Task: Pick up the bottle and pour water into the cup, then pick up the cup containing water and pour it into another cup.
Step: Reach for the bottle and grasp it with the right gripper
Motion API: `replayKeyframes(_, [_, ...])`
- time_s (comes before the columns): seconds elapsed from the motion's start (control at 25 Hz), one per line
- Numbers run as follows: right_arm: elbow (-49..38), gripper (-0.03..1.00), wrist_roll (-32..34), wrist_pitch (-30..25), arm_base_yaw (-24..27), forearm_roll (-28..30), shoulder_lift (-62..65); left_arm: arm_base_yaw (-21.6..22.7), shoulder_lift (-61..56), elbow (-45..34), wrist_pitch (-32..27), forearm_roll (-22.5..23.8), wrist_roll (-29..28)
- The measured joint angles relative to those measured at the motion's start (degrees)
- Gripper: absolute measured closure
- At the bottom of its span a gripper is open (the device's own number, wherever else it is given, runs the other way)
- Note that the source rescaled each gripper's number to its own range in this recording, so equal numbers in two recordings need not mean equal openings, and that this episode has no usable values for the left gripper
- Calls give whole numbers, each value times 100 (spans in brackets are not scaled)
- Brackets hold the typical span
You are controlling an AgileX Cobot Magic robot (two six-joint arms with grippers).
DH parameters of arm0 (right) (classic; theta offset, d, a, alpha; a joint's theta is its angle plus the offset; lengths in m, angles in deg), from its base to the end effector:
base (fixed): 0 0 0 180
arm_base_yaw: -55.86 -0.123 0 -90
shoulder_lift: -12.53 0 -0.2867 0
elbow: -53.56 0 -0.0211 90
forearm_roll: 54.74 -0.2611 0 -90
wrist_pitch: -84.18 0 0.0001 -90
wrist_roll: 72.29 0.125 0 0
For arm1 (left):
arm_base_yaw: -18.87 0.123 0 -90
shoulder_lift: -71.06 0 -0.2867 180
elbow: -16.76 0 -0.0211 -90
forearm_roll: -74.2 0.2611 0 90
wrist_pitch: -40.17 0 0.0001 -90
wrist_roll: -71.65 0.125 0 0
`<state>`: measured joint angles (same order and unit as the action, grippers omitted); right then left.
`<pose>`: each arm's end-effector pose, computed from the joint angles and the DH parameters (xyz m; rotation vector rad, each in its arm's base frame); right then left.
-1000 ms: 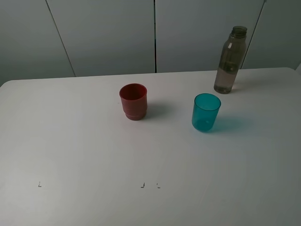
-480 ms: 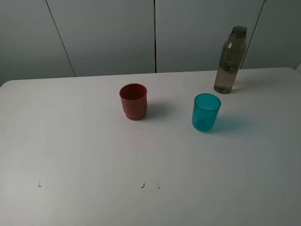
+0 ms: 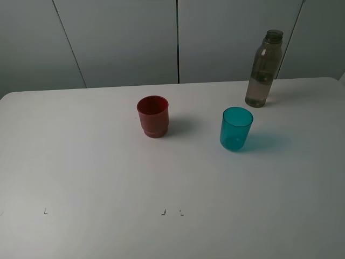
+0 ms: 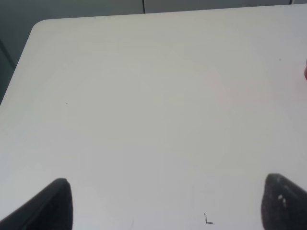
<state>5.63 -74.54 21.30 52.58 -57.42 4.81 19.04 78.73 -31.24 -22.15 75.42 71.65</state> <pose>0.0289 0.0069 0.2666 -0.1033 2.0659 0.0672 0.0299 0.0024 0.2672 -0.0045 2.0592 0.0274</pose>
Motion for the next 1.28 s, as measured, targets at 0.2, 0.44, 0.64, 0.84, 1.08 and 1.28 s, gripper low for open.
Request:
replayKeyframes(0.2, [0, -3, 0, 0, 0, 0, 0, 0, 0, 0, 0, 0, 0])
replayKeyframes(0.44, [0, -3, 0, 0, 0, 0, 0, 0, 0, 0, 0, 0, 0])
replayKeyframes(0.64, [0, -3, 0, 0, 0, 0, 0, 0, 0, 0, 0, 0, 0])
replayKeyframes(0.84, [0, -3, 0, 0, 0, -171, 0, 0, 0, 0, 0, 0, 0])
replayKeyframes(1.08, [207, -3, -11, 349, 0, -521, -627, 0, 0, 0, 0, 0, 0])
replayKeyframes(1.28, [571, -3, -310, 1010, 0, -736, -1526, 0, 0, 0, 0, 0, 0])
